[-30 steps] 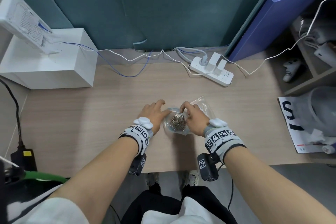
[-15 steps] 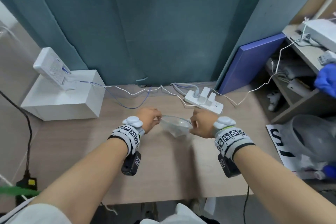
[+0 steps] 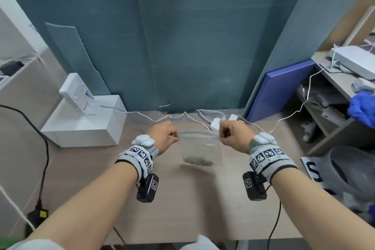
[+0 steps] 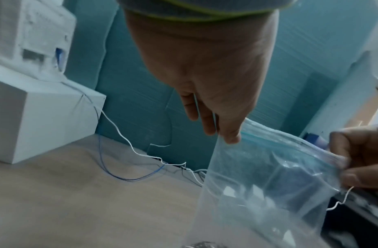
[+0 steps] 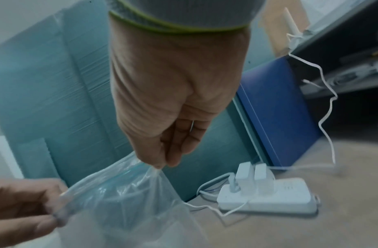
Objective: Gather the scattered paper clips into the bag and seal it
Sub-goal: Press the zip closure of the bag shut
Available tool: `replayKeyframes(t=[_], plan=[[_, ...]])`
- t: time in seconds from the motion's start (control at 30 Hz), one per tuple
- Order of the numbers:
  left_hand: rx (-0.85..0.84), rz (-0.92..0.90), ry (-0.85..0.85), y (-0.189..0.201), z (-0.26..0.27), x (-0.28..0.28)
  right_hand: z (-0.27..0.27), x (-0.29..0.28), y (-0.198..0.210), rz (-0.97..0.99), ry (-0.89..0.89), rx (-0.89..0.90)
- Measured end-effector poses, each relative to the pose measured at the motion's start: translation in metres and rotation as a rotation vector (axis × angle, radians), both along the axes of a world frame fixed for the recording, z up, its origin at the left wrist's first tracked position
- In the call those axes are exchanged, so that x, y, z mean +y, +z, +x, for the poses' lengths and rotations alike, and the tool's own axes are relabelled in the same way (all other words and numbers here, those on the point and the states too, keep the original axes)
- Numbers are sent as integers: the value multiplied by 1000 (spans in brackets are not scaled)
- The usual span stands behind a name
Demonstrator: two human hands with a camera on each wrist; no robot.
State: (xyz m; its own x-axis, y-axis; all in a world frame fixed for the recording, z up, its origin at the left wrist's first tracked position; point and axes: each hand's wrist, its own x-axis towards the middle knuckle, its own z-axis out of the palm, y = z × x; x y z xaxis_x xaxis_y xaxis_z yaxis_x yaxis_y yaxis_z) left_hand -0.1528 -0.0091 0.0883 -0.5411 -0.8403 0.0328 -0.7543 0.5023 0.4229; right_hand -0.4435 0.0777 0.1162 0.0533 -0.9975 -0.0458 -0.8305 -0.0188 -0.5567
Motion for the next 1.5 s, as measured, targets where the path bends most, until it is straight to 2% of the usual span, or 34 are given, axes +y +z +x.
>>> replayKeyframes(t=[0.13,0.23,0.33,0.4,0.63,0.93,1.07,1.37,1.5], plan=[[109,71,31,2,5,3,8,5,-12,-40,-21,-81],[114,164,30,0,14,9,15,13,-23,-7,-53,-172],[140,202,108,-6,11,16,22,20,-29,9,-96,-278],[122,166,143,-10,-1,24,25,24,-33,5,-114,-312],[73,19,-43,-12,-82,62,32,33,-38,-8,-173,-347],[107,-15,-28,-20,-102,68,27,46,-40,-29,-183,-316],[63,-33,-20,-16,-109,69,27,48,-39,-64,-151,-277],[84,-2,17,-16,-100,66,23,48,-41,-25,-183,-262],[117,8,22,-14,-103,71,25,43,-38,25,-156,-129]])
